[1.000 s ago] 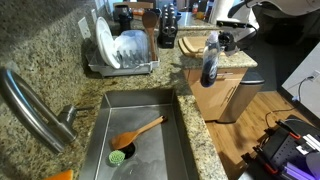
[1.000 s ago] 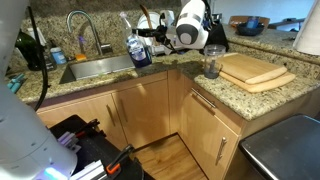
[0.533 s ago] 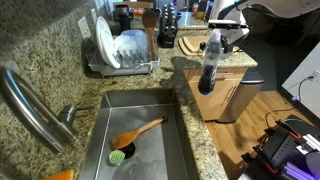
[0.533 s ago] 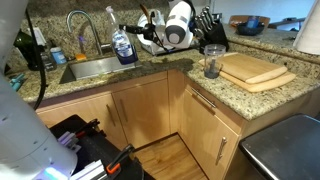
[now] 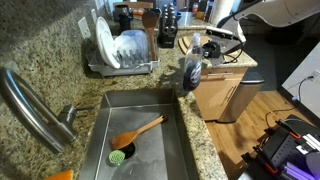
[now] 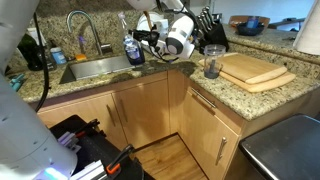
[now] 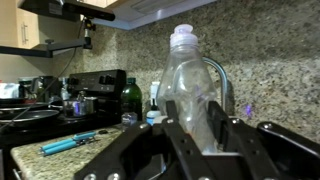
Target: Move the dish soap closer to the sink
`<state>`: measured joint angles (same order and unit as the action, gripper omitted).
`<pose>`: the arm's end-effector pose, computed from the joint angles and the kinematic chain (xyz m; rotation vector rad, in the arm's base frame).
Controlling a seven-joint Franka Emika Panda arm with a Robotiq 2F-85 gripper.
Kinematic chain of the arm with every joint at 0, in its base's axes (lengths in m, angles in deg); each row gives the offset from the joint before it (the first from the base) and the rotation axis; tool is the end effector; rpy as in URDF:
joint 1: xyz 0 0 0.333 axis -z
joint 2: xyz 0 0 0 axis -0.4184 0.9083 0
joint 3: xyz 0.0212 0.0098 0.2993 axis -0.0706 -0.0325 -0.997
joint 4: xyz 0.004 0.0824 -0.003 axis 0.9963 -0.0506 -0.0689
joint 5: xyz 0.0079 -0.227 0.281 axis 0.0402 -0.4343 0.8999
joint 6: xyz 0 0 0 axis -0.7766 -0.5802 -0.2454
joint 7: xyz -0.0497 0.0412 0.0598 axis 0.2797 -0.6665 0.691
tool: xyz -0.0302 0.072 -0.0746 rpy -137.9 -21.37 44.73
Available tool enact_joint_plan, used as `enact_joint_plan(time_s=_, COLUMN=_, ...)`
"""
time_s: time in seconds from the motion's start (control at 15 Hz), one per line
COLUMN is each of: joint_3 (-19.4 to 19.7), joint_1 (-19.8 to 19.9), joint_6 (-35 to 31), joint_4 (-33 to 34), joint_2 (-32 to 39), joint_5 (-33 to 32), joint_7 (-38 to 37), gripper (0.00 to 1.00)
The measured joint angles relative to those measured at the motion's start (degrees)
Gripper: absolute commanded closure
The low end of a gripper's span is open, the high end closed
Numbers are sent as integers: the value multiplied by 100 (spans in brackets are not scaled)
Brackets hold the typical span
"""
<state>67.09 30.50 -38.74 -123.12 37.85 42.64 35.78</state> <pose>0.5848 0.0398 0.2624 -1.1525 0.9152 1.5113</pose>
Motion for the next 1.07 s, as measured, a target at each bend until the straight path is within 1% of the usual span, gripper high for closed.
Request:
enact_joint_plan(time_s=0.33, joint_3=-21, joint_1=11, joint_6=-449, joint_4=-55, joint_2=364, joint_5=718, joint_7=1055, gripper=89)
enact_joint_plan(time_s=0.6, joint_3=-29, joint_1=43, joint_6=-583, joint_4=-67, joint_2=519, joint_5=1129, joint_7=1278, gripper=89)
enact_joint_plan(time_s=0.73, joint_3=-63, joint_1=79, joint_6=-608, joint_4=-75, joint_2=568, joint_5=1323, joint_7=1055, gripper=89)
enact_joint_plan(time_s=1.07, joint_3=-289, joint_1=317, joint_6=-605, joint_4=-62, joint_2=794, joint_5=1891, joint_7=-387, gripper=89)
